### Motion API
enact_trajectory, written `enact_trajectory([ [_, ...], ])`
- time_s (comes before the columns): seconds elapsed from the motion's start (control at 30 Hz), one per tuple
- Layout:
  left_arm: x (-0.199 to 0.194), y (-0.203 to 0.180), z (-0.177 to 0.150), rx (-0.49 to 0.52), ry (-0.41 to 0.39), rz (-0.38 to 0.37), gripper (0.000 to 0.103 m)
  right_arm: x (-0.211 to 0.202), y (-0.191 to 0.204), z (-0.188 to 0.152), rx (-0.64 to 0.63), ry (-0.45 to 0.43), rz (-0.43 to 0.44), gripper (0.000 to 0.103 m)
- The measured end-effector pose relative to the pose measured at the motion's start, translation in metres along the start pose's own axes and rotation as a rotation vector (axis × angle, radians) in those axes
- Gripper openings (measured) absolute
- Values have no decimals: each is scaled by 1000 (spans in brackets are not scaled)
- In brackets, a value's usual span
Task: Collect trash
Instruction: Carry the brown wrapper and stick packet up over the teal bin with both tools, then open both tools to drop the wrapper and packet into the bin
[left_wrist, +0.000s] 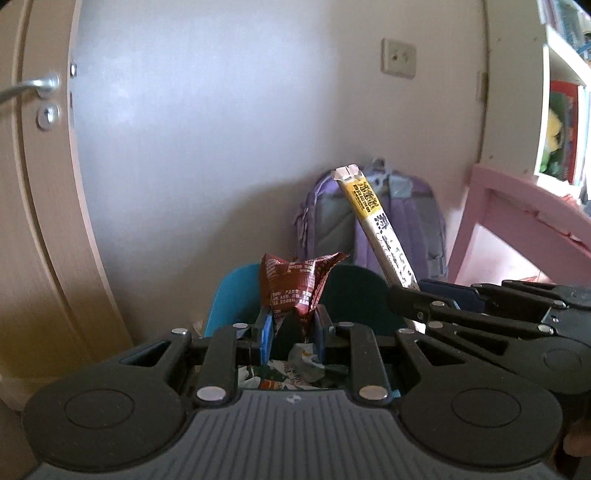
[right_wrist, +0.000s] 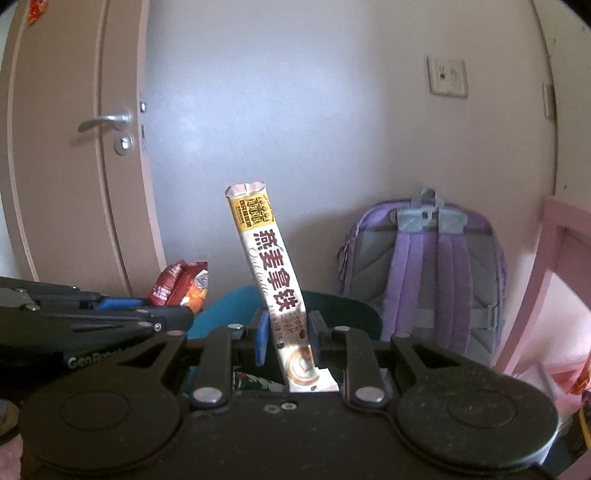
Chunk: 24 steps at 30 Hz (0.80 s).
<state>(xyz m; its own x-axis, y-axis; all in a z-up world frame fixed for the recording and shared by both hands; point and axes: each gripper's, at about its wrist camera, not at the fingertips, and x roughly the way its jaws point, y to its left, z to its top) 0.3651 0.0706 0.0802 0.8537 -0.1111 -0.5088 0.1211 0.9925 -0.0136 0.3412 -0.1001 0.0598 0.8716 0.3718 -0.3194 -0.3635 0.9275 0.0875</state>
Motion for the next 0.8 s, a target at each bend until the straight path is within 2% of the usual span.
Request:
enact_trajectory([
  [0.27, 55, 12, -3, -36, 86, 20, 22, 46, -6, -21, -27, 71, -8, 21],
  [0.53, 99, 13, -17, -60, 202, 34, 22, 64, -4, -34, -69, 139, -8, 22],
  [0.8, 120, 12, -27, -53, 270, 38, 23, 66, 1, -36, -95, 169, -4, 25],
])
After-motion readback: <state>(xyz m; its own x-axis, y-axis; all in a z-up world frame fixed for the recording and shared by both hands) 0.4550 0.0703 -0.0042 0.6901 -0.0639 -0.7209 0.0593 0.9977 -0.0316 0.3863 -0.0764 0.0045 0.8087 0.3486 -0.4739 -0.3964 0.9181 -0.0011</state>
